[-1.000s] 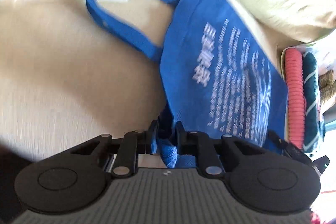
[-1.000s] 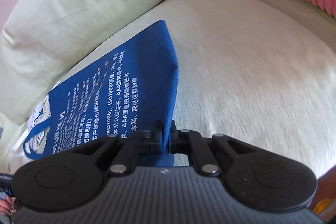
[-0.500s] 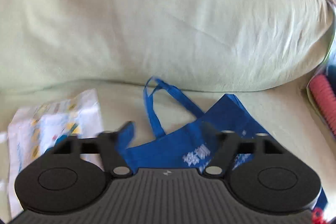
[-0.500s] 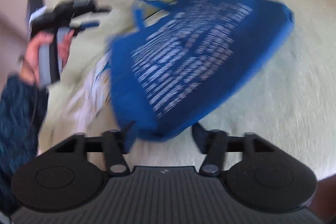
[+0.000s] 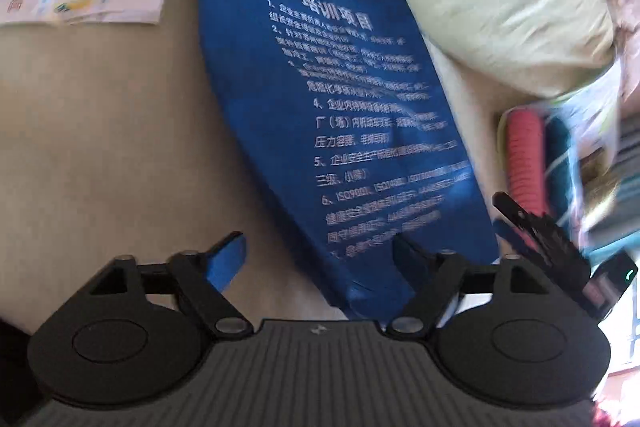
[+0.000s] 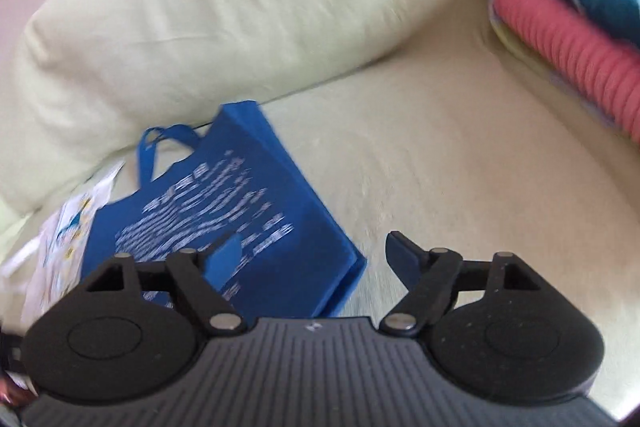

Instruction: Fold shopping bag

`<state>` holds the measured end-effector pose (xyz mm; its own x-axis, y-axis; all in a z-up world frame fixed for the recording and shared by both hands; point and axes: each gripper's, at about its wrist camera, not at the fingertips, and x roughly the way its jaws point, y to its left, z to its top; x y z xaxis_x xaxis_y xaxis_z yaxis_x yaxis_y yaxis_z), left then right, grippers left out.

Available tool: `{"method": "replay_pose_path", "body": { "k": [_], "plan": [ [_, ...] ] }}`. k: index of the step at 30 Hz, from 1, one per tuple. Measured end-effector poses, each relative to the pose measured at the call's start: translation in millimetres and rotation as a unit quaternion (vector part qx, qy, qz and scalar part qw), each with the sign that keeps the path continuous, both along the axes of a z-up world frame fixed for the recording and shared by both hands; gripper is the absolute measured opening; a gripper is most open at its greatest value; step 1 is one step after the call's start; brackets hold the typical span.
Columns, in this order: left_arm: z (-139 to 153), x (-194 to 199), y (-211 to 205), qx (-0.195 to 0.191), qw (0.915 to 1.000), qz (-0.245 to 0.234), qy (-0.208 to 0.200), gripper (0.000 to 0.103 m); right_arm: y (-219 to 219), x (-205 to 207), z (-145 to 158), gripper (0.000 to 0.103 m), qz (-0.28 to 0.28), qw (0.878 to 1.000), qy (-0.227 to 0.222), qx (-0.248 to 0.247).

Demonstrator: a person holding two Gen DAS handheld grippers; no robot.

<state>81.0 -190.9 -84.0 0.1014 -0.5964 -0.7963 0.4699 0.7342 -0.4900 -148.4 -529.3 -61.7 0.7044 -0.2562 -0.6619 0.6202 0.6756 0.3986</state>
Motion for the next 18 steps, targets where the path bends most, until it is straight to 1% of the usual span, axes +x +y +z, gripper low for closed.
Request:
{"method": "replay_pose_path", "body": {
  "k": [1,2,3,5,6,8,9,10,11,12,13,14,15,16,17,18],
  "plan": [
    [2,-1,-8,0.024,0.9989,-0.015,-0.036,0.017,1,-3,-7,0.01,-0.014,1.0,0.006,0.012],
    [5,0,-13,0.037,0.9972,-0.024,-0.061,0.015,7,-9,-13,0.008,-0.03,0.999,0.007,0.018],
    [9,0,-19,0.049,0.9945,-0.032,-0.086,0.015,12,-15,-18,0.008,-0.047,0.999,0.008,0.024],
    [16,4,-29,0.073,0.9878,-0.04,-0.132,0.015,40,-29,-25,0.007,-0.052,0.998,0.012,0.026],
    [20,7,-30,0.078,0.9853,-0.037,-0.148,0.015,52,-34,-26,0.007,-0.05,0.998,0.013,0.028],
    [27,12,-31,0.074,0.9839,-0.037,-0.158,0.015,71,-42,-29,0.007,-0.045,0.998,0.013,0.038],
    [29,13,-30,0.075,0.9827,-0.035,-0.166,0.015,81,-44,-30,0.007,-0.038,0.999,0.016,0.034],
    [32,13,-28,0.079,0.9802,-0.032,-0.179,0.015,89,-42,-29,0.007,-0.023,0.999,0.02,0.029],
    [33,14,-25,0.084,0.9787,-0.03,-0.185,0.015,93,-40,-27,0.007,-0.009,0.999,0.018,0.036],
    [33,16,-21,0.089,0.9778,-0.026,-0.188,0.015,95,-38,-23,0.007,0.005,0.999,0.01,0.046],
    [34,19,-15,0.091,0.9788,-0.017,-0.183,0.016,97,-36,-19,0.008,0.027,0.998,0.005,0.049],
    [34,19,-12,0.089,0.9802,-0.013,-0.176,0.025,98,-35,-15,0.011,0.04,0.998,0.006,0.044],
    [35,20,-5,0.081,0.9833,-0.004,-0.163,0.029,100,-37,-8,0.013,0.043,0.999,0.009,0.027],
    [37,18,2,0.072,0.9862,0.003,-0.149,0.039,100,-40,2,0.023,0.038,0.999,0.005,0.006],
    [38,15,7,0.068,0.9873,0.006,-0.143,0.047,98,-45,8,0.042,0.028,1.0,-0.003,-0.006],
    [40,11,9,0.068,0.9874,0.007,-0.142,0.05,94,-47,11,0.049,0.019,1.0,-0.008,-0.01]
  ]
}}
